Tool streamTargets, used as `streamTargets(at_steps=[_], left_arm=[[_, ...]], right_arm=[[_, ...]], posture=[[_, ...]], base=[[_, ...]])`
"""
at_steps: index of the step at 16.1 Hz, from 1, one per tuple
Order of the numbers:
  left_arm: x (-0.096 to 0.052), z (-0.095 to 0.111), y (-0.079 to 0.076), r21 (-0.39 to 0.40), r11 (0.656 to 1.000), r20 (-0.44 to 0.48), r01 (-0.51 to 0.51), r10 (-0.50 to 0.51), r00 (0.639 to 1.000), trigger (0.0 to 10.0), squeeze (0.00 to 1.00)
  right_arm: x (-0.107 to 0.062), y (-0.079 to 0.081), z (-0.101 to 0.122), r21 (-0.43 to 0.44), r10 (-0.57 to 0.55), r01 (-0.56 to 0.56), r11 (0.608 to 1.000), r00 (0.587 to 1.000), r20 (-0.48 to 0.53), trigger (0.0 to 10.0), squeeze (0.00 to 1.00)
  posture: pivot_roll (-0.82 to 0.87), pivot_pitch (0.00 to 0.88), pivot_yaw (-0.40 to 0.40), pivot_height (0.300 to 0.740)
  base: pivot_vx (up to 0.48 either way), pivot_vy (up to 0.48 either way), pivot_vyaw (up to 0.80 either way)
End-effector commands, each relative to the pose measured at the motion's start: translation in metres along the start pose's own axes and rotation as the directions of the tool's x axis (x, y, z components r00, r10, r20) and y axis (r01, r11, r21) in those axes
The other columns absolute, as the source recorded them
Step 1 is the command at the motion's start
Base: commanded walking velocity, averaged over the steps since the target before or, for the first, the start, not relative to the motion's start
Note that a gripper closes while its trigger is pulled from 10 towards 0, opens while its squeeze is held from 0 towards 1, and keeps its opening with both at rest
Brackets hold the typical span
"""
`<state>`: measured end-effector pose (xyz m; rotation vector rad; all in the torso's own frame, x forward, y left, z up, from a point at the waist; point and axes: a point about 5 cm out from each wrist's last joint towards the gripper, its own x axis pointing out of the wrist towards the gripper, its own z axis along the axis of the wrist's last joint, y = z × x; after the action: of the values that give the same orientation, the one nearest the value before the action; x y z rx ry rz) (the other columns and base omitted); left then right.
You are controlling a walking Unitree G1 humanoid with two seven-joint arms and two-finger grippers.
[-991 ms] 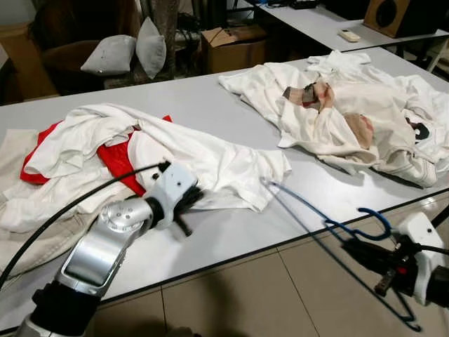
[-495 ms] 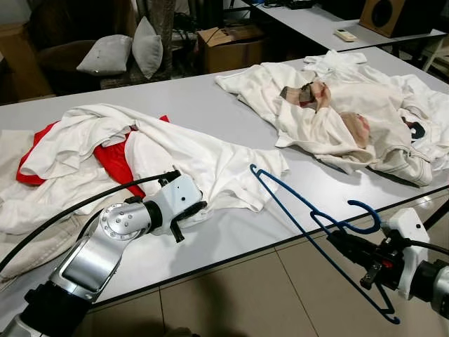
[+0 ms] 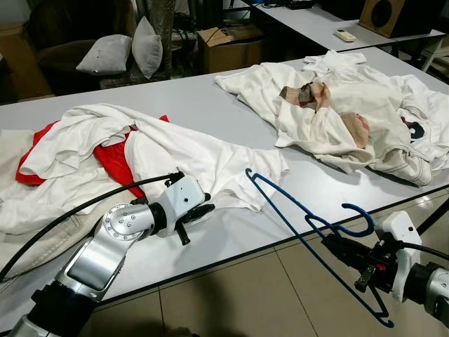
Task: Hang hanger
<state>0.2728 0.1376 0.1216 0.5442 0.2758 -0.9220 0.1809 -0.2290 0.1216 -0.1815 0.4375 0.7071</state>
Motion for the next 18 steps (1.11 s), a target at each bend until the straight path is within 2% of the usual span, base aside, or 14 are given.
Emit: streamTargets(at_steps=[1,3,6,10,11,12,13,18], left_arm=[[0.0,-0.002,0.003,0.006,1.0,-0.007,-0.005,0.005,1.0,10.0,0.0],[0.007,-0.004,0.006,0.005,0.999,-0.012,-0.037,0.037,0.999,10.0,0.0],[0.015,-0.006,0.014,0.049,0.995,-0.033,-0.09,0.091,0.995,10.0,0.0],[0.018,-0.007,0.016,0.067,0.994,-0.031,-0.082,0.085,0.996,10.0,0.0],[0.018,-0.007,0.015,0.061,0.996,-0.028,-0.072,0.074,0.997,7.1,0.0],[0.019,-0.007,0.014,0.056,0.996,-0.024,-0.068,0.069,0.997,0.7,0.0],[0.019,-0.008,0.014,0.054,0.996,-0.021,-0.064,0.066,0.998,0.0,0.0],[0.017,-0.013,0.012,0.07,0.997,-0.045,-0.026,0.03,0.999,0.0,0.0]], right_arm=[[0.002,0.0,0.002,-0.013,0.01,-0.01,1.0,1.0,0.01,10.0,0.0],[0.004,0.0,0.002,-0.014,0.017,-0.016,1.0,1.0,0.009,10.0,0.0],[0.006,0.002,0.004,-0.018,0.036,-0.035,0.999,0.999,0.012,10.0,0.0],[0.006,0.002,0.004,-0.019,0.041,-0.04,0.999,0.999,0.011,10.0,0.0],[0.006,0.002,0.004,-0.019,0.042,-0.042,0.999,0.999,0.012,10.0,0.0],[0.006,0.003,0.004,-0.019,0.044,-0.044,0.999,0.999,0.013,10.0,0.0],[0.007,0.003,0.004,-0.018,0.046,-0.045,0.999,0.999,0.012,10.0,0.0],[0.007,0.007,0.004,-0.015,0.058,-0.057,0.998,0.998,0.016,10.0,0.0]], posture=[[-0.01,0.0,0.03,0.74],[-0.01,0.0,0.026,0.74],[-0.01,0.0,0.025,0.74],[-0.02,0.0,0.028,0.74],[-0.02,0.0,0.028,0.74],[-0.02,0.0,0.028,0.74],[-0.01,0.0,0.027,0.74],[-0.01,0.0,0.031,0.74]], base=[[0.0,0.0,0.0],[0.0,0.0,0.0],[0.0,0.0,0.0],[0.0,0.0,0.0],[0.0,0.0,0.0],[0.0,0.0,0.0],[0.0,0.0,0.0],[0.0,0.0,0.0]])
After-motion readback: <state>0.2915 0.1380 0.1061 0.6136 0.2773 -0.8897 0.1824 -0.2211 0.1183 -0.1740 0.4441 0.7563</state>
